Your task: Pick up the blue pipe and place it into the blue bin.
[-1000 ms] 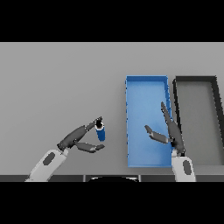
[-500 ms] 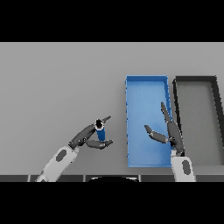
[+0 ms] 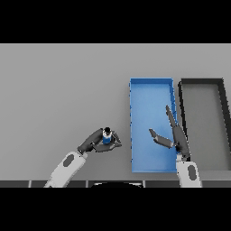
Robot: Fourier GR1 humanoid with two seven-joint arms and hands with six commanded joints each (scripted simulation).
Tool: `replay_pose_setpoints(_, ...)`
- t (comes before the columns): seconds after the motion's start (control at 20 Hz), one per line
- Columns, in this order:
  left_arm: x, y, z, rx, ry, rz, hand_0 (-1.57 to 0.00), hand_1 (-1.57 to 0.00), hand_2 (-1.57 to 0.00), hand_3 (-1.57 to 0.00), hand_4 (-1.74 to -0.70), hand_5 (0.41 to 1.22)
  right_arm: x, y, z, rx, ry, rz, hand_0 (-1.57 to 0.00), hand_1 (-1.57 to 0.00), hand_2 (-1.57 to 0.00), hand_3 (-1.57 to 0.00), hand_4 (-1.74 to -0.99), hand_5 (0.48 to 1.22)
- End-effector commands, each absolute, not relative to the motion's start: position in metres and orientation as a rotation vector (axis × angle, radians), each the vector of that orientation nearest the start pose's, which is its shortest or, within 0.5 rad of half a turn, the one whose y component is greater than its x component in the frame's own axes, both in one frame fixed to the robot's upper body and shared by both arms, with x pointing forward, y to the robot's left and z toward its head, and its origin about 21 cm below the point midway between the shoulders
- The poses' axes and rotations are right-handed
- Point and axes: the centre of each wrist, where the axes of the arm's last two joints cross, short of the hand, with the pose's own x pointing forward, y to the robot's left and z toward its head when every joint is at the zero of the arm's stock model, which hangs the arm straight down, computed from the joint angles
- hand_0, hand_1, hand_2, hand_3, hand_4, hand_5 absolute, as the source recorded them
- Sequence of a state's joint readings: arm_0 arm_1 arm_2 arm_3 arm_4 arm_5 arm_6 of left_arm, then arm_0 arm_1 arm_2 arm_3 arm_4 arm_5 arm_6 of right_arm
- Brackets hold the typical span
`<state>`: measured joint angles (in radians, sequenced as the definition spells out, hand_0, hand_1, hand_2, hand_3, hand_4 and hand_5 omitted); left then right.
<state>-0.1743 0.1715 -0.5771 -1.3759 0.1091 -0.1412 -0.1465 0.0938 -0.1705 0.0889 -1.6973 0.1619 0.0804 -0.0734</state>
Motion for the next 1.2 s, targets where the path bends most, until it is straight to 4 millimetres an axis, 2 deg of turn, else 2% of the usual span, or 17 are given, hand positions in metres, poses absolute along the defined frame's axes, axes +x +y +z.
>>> replay_pose_setpoints(0.0,0.245,0.129,-0.026,-0.499,-1.505,-0.687,-1.19,-1.27,-1.31,-1.26,-1.62,1.106,0.225,-0.25,0.015,-0.135,-1.647,0.378,0.0,0.0,0.0,0.0,-1.178,0.561)
replay_pose_setpoints(0.15,0.243,0.124,-0.025,-0.488,-1.521,-0.702,-1.38,-1.42,-1.44,-1.41,-1.54,1.162,0.225,-0.252,0.014,-0.135,-1.636,0.386,0.0,0.0,0.0,0.0,-1.176,0.559)
replay_pose_setpoints(0.2,0.24,0.124,-0.027,-0.484,-1.531,-0.715,-1.42,-1.45,-1.46,-1.44,-1.52,1.174,0.227,-0.254,0.017,-0.142,-1.639,0.384,0.0,0.0,0.0,0.0,-1.174,0.558)
replay_pose_setpoints(0.3,0.242,0.121,-0.019,-0.488,-1.565,-0.706,-1.47,-1.49,-1.5,-1.49,-1.5,1.191,0.225,-0.254,0.017,-0.141,-1.64,0.385,0.0,0.0,0.0,0.0,-1.166,0.556)
replay_pose_setpoints(0.35,0.237,0.117,-0.016,-0.507,-1.588,-0.7,-1.49,-1.51,-1.52,-1.51,-1.49,1.197,0.226,-0.255,0.019,-0.142,-1.64,0.389,0.0,0.0,0.0,0.0,-1.16,0.554)
replay_pose_setpoints(0.55,0.244,0.101,0.009,-0.572,-1.709,-0.66,-1.54,-1.54,-1.55,-1.54,-1.48,1.211,0.226,-0.253,0.017,-0.158,-1.63,0.399,0.0,0.0,0.0,0.0,-1.144,0.551)
replay_pose_setpoints(0.75,0.247,0.093,0.027,-0.575,-1.728,-0.689,-1.56,-1.56,-1.56,-1.56,-1.47,1.217,0.224,-0.252,0.016,-0.155,-1.64,0.413,0.0,0.0,0.0,0.0,-1.129,0.561)
replay_pose_setpoints(0.95,0.251,0.09,0.043,-0.584,-1.717,-0.729,-1.57,-1.57,-1.57,-1.57,-1.47,1.219,0.224,-0.259,0.015,-0.166,-1.636,0.409,0.0,0.0,0.0,0.0,-1.123,0.571)
replay_pose_setpoints(1.15,0.247,0.091,0.043,-0.602,-1.704,-0.747,-1.57,-1.57,-1.57,-1.57,-1.47,1.22,0.215,-0.259,0.017,-0.205,-1.644,0.401,0.0,0.0,0.0,0.0,-1.122,0.578)
